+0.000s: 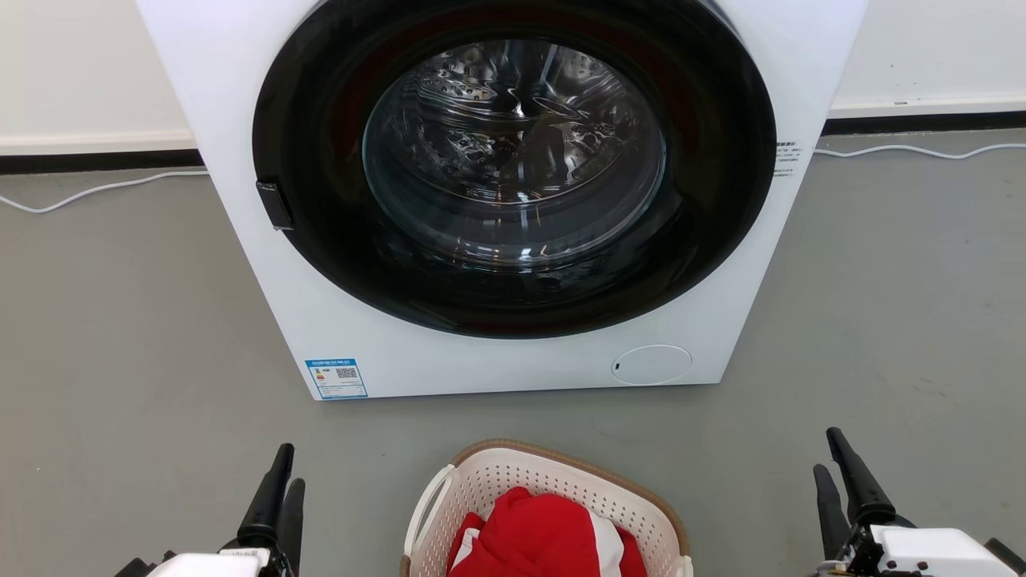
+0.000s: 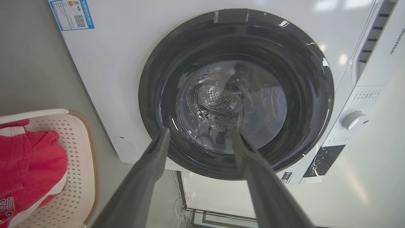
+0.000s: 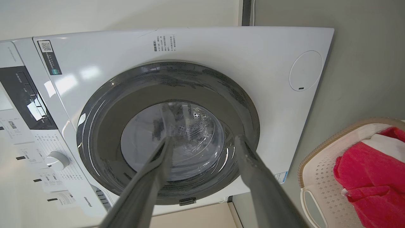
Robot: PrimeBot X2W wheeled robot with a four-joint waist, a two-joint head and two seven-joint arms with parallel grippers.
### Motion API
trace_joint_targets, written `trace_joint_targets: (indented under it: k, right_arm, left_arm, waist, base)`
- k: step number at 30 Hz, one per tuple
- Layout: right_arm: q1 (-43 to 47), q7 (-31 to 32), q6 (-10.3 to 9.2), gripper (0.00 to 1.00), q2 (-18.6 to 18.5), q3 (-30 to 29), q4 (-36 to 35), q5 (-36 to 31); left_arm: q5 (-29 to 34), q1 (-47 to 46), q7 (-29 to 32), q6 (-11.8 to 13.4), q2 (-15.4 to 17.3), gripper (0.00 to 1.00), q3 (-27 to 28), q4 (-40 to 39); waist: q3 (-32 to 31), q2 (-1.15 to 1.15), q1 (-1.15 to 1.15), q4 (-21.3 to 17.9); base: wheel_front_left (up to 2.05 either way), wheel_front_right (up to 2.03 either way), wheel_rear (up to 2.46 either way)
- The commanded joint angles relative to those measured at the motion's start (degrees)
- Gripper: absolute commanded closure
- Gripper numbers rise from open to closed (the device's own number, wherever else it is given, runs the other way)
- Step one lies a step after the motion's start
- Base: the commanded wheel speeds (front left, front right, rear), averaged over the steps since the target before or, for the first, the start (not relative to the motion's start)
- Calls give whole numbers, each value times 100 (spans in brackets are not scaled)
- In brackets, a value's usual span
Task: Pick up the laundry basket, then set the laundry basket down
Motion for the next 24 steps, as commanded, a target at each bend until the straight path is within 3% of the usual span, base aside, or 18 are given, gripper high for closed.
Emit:
trace_joint_targets:
  k: [1, 24]
  right_arm:
    - [-144, -77, 6, 0, -72, 29, -188, -43]
    - [-188, -472, 15, 0, -280, 419, -573, -897]
  left_arm:
    - [73, -206, -43, -6, 40, 0, -2, -208]
    - [1251, -275, -433, -13, 80, 0, -128, -568]
  waist:
    - [2, 0, -2, 0]
    - [-3, 0, -2, 4]
  base:
    - [0, 0, 0]
    - [0, 0, 0]
